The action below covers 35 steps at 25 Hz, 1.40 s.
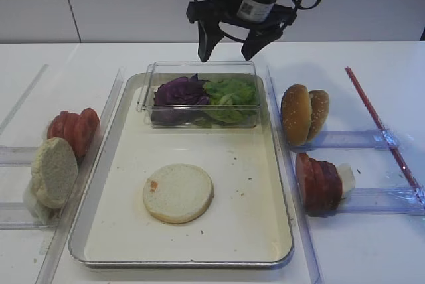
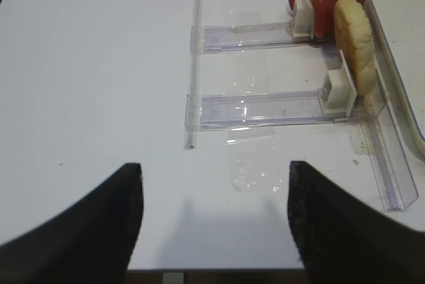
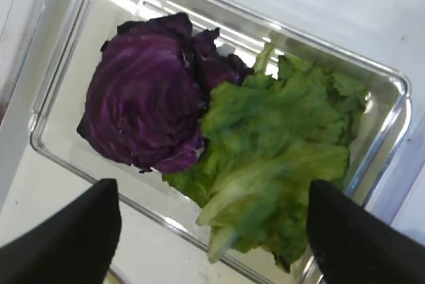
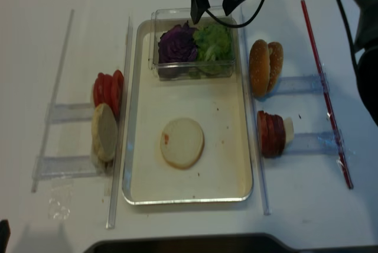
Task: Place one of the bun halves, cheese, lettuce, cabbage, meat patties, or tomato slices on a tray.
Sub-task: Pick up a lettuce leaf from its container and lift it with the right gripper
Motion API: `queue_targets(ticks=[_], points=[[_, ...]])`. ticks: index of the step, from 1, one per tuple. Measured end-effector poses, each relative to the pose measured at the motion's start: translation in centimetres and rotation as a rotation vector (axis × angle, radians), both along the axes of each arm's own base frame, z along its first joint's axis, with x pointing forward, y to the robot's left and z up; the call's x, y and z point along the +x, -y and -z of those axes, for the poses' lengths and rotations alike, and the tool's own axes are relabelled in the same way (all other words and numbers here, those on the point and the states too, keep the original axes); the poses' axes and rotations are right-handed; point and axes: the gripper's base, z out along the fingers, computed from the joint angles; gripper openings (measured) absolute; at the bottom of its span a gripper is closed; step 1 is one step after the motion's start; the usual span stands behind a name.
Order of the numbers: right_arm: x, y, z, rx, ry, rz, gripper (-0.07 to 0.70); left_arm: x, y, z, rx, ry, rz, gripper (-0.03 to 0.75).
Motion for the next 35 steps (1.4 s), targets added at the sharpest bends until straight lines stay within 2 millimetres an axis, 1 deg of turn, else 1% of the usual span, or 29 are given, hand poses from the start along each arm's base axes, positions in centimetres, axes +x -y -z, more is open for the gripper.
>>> queue_targets(ticks=[3, 8, 11, 18, 25, 31, 35], points=[[0.7, -0.3, 0.2, 0.004, 0.014, 0.001, 0.592, 0.0, 0.0, 0.0, 0.0, 0.0, 0.0, 0.469], [1.2, -0.4, 0.9, -0.004, 0.014, 0.001, 0.517, 0.0, 0.0, 0.0, 0.0, 0.0, 0.0, 0.469], [1.3, -0.5, 1.2, -0.008, 0.009, 0.001, 0.498, 0.0, 0.0, 0.0, 0.0, 0.0, 0.0, 0.469], [1.7, -0.7, 2.8, -0.024, -0.019, 0.001, 0.494, 0.0, 0.0, 0.0, 0.0, 0.0, 0.0, 0.469], [1.9, -0.5, 3.0, -0.051, -0.011, 0.002, 0.494, 0.0, 0.0, 0.0, 0.0, 0.0, 0.0, 0.469], [2.3, -0.6, 4.6, -0.064, -0.041, 0.003, 0.494, 0.0, 0.0, 0.0, 0.0, 0.0, 0.0, 0.469], [2.3, -0.6, 4.6, -0.063, -0.04, 0.003, 0.494, 0.0, 0.0, 0.0, 0.0, 0.0, 0.0, 0.469]])
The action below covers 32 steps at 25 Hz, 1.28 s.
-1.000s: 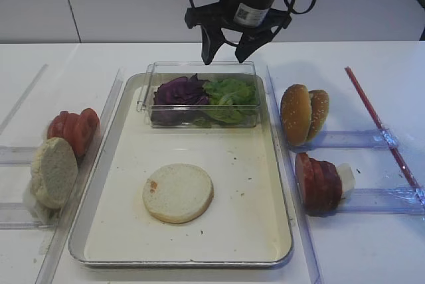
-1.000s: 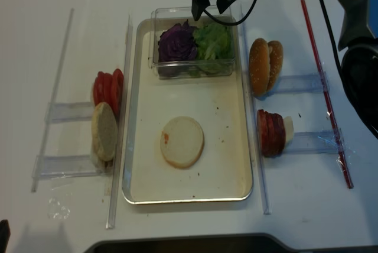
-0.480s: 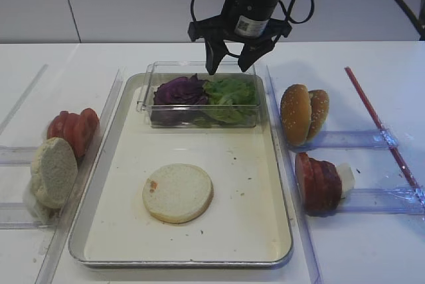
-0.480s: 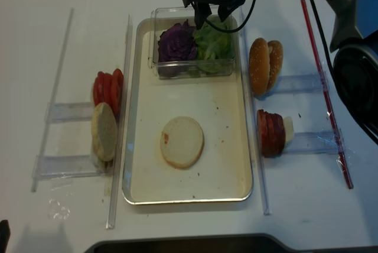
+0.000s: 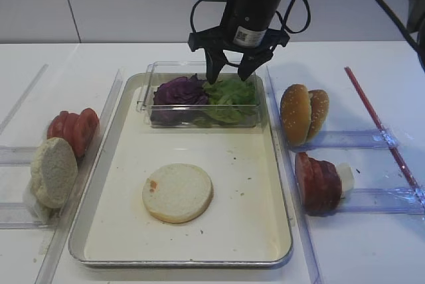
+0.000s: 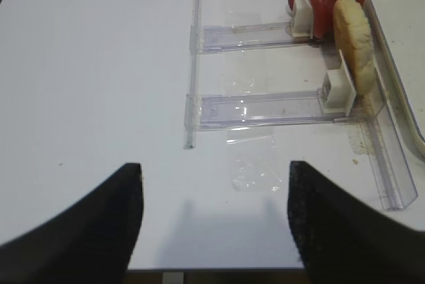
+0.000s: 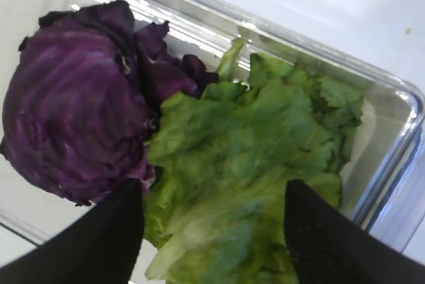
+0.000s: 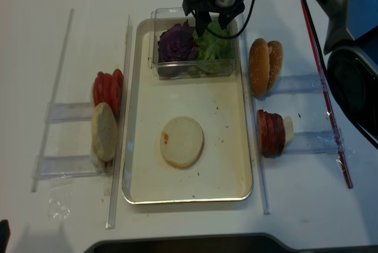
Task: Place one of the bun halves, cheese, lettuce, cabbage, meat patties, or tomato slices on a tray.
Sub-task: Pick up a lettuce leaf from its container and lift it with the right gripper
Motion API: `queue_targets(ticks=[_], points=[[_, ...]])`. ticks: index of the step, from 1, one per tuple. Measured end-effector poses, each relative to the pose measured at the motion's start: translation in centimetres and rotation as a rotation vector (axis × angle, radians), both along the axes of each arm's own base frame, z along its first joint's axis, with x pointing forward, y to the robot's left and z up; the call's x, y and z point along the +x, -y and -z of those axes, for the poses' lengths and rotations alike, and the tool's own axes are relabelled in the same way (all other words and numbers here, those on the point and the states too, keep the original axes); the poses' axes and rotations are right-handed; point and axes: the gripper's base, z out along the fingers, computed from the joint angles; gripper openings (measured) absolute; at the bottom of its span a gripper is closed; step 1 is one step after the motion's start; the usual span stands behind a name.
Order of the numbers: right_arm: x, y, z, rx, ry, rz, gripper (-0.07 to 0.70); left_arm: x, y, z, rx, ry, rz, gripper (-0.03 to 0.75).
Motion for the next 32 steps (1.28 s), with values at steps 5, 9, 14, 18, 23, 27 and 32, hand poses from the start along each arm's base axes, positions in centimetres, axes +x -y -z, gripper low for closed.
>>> queue_targets(ticks=[5, 9, 14, 18, 23, 27, 32], points=[[-0.4, 0.2, 1.7, -0.023, -0.05, 0.001, 0.494, 0.0, 0.0, 0.0, 0.0, 0.0, 0.0, 0.469], [-0.5, 0.2, 2.3, -0.031, -0.066, -0.002, 0.493, 0.0, 0.0, 0.0, 0.0, 0.0, 0.0, 0.469], [-0.5, 0.1, 2.2, -0.03, -0.064, -0.004, 0.483, 0.0, 0.0, 0.0, 0.0, 0.0, 0.0, 0.469], [-0.4, 0.1, 2.9, -0.036, -0.076, -0.004, 0.459, 0.0, 0.0, 0.0, 0.0, 0.0, 0.0, 0.469], [-0.3, -0.2, 3.8, -0.036, -0.092, -0.004, 0.443, 0.0, 0.0, 0.0, 0.0, 0.0, 0.0, 0.469], [-0.3, -0.2, 3.8, -0.036, -0.092, -0.004, 0.392, 0.0, 0.0, 0.0, 0.0, 0.0, 0.0, 0.469], [-0.3, -0.1, 3.8, -0.037, -0.091, -0.004, 0.372, 0.0, 0.0, 0.0, 0.0, 0.0, 0.0, 0.469]])
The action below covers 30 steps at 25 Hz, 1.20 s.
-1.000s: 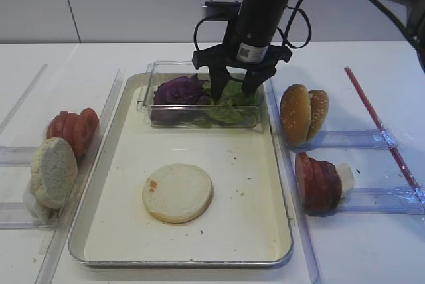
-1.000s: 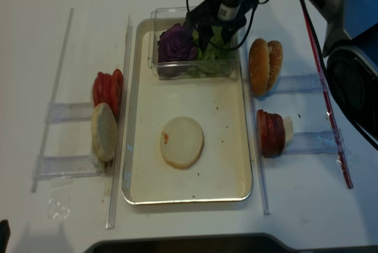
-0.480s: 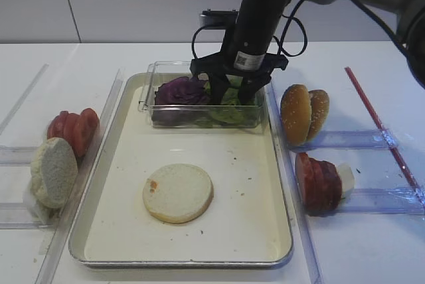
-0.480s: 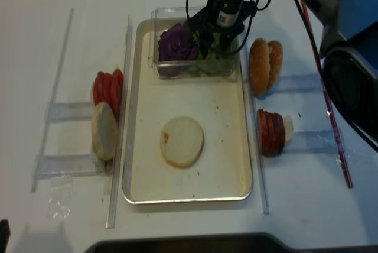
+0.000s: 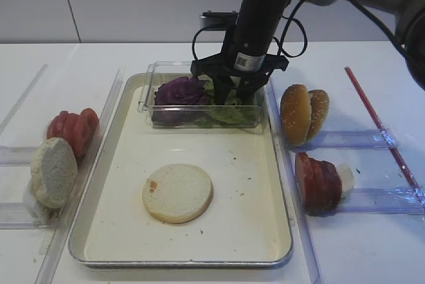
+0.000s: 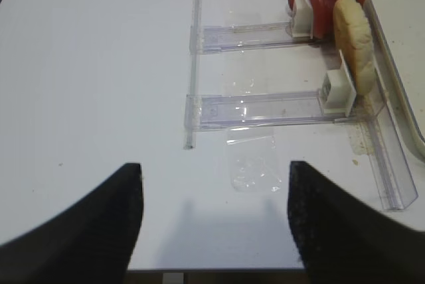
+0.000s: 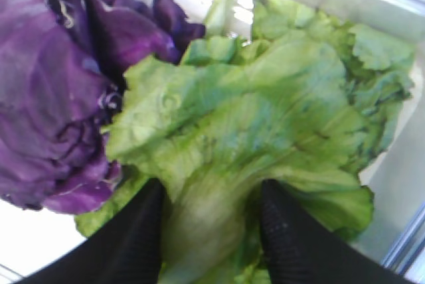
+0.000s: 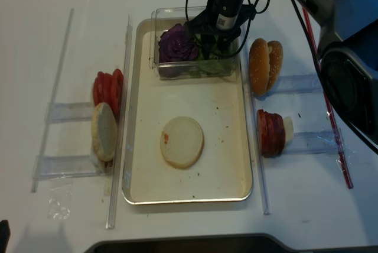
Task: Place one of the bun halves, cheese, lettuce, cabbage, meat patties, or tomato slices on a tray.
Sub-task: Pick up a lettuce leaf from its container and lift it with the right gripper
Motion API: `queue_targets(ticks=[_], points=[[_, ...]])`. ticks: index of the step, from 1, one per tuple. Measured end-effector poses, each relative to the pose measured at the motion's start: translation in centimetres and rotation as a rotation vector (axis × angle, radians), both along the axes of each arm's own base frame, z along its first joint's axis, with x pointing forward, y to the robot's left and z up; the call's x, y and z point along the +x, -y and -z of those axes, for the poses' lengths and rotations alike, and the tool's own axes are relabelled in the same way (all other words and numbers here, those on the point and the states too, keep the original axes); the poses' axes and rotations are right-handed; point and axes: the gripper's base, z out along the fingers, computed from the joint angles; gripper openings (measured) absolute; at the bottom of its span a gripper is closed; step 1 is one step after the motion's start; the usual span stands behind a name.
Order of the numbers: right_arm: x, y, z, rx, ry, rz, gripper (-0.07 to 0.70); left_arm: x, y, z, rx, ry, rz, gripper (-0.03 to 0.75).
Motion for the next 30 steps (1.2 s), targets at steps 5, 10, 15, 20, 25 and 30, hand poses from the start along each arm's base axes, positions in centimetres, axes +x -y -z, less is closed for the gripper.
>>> queue_targets(ticks=[5, 10, 15, 20, 25, 30], points=[[0.0, 0.0, 0.0, 0.0, 0.0, 0.0, 0.37, 0.0, 0.0, 0.0, 0.0, 0.0, 0.0, 0.469], [0.0, 0.0, 0.0, 0.0, 0.0, 0.0, 0.305, 0.0, 0.0, 0.0, 0.0, 0.0, 0.0, 0.469], [0.0, 0.0, 0.0, 0.0, 0.0, 0.0, 0.213, 0.0, 0.0, 0.0, 0.0, 0.0, 0.0, 0.469], [0.0, 0.0, 0.0, -0.002, 0.001, 0.0, 0.203, 0.0, 0.0, 0.0, 0.0, 0.0, 0.0, 0.469], [0.7, 1.3, 0.0, -0.002, 0.001, 0.03, 0.202, 0.0, 0.0, 0.0, 0.0, 0.0, 0.0, 0.469], [0.0, 0.4, -0.7, -0.002, 0.017, 0.005, 0.202, 0.0, 0.0, 0.0, -0.001, 0.0, 0.001, 0.469]])
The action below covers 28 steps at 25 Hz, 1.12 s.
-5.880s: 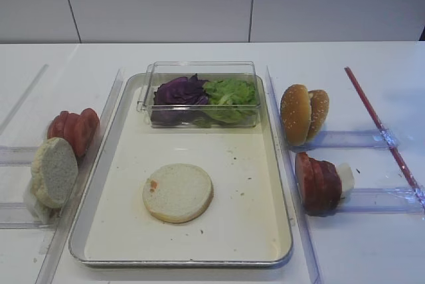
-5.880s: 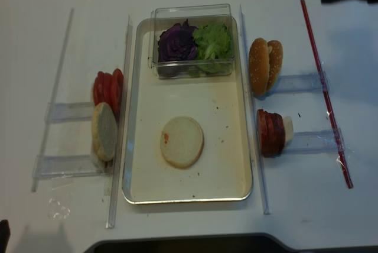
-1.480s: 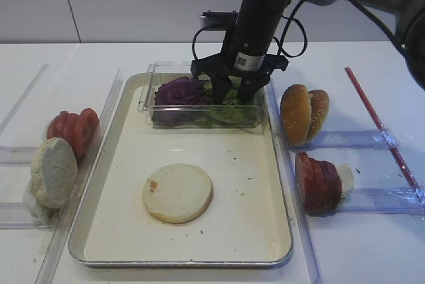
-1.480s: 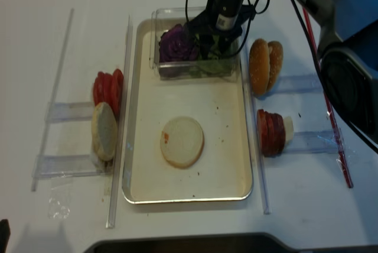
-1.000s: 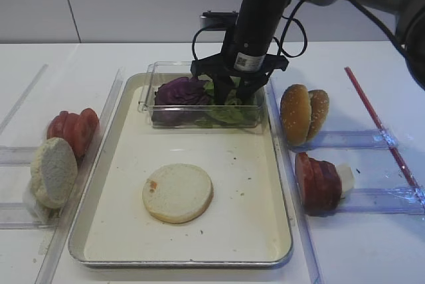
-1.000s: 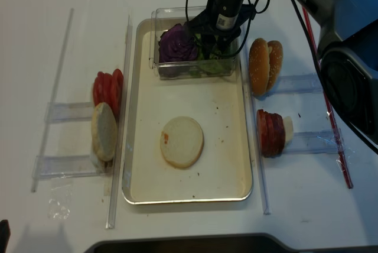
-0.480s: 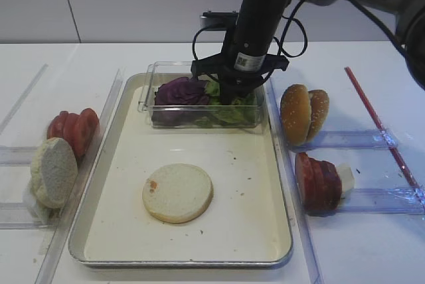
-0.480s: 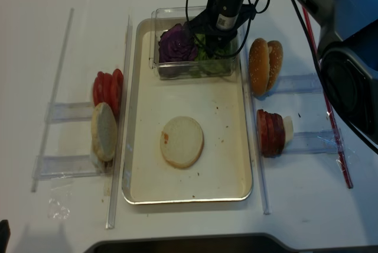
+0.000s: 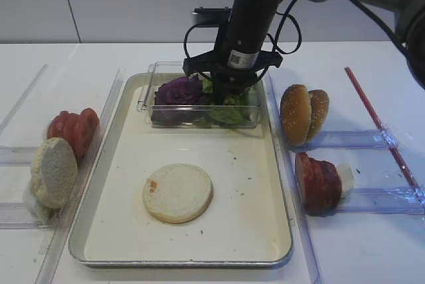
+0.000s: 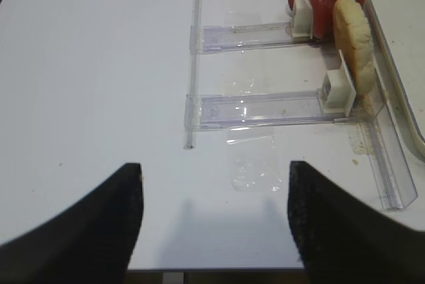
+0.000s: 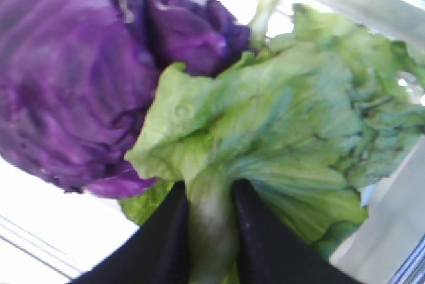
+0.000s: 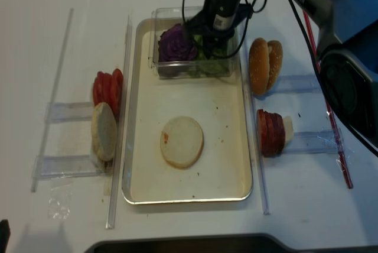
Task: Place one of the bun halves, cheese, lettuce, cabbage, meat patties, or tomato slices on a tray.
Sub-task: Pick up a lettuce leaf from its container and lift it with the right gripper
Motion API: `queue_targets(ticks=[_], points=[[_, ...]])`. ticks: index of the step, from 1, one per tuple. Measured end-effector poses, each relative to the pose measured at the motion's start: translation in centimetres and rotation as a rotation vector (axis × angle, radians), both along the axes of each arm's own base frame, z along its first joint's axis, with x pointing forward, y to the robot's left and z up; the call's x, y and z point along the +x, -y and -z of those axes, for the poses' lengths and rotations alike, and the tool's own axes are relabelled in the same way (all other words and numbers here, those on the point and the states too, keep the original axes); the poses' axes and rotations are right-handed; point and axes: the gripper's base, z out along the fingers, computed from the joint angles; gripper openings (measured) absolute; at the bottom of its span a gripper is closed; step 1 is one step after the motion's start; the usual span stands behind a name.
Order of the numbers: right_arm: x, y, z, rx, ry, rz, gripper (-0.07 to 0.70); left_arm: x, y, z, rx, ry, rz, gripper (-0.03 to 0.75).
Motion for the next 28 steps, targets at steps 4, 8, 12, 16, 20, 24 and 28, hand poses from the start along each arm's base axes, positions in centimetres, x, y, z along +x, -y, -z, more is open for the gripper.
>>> queue_targets(ticks=[4, 8, 12, 16, 20, 24, 28], points=[[-0.1, -0.1, -0.2, 0.005, 0.001, -0.001, 0.194, 0.0, 0.0, 0.0, 0.0, 0.0, 0.0, 0.469], [-0.1, -0.1, -0.2, 0.001, 0.002, 0.0, 0.183, 0.0, 0.0, 0.0, 0.0, 0.0, 0.0, 0.469], [0.0, 0.0, -0.3, -0.008, 0.009, -0.001, 0.182, 0.0, 0.0, 0.0, 0.0, 0.0, 0.0, 0.469], [-0.3, 0.2, -1.5, -0.003, 0.036, -0.002, 0.182, 0.0, 0.0, 0.0, 0.0, 0.0, 0.0, 0.469], [-0.4, 0.3, -2.2, 0.002, 0.048, -0.002, 0.182, 0.0, 0.0, 0.0, 0.0, 0.0, 0.0, 0.469], [-0.5, 0.3, -2.4, 0.002, 0.052, -0.002, 0.182, 0.0, 0.0, 0.0, 0.0, 0.0, 0.0, 0.469], [-0.7, 0.6, -3.7, 0.0, 0.084, -0.003, 0.182, 0.0, 0.0, 0.0, 0.0, 0.0, 0.0, 0.469]])
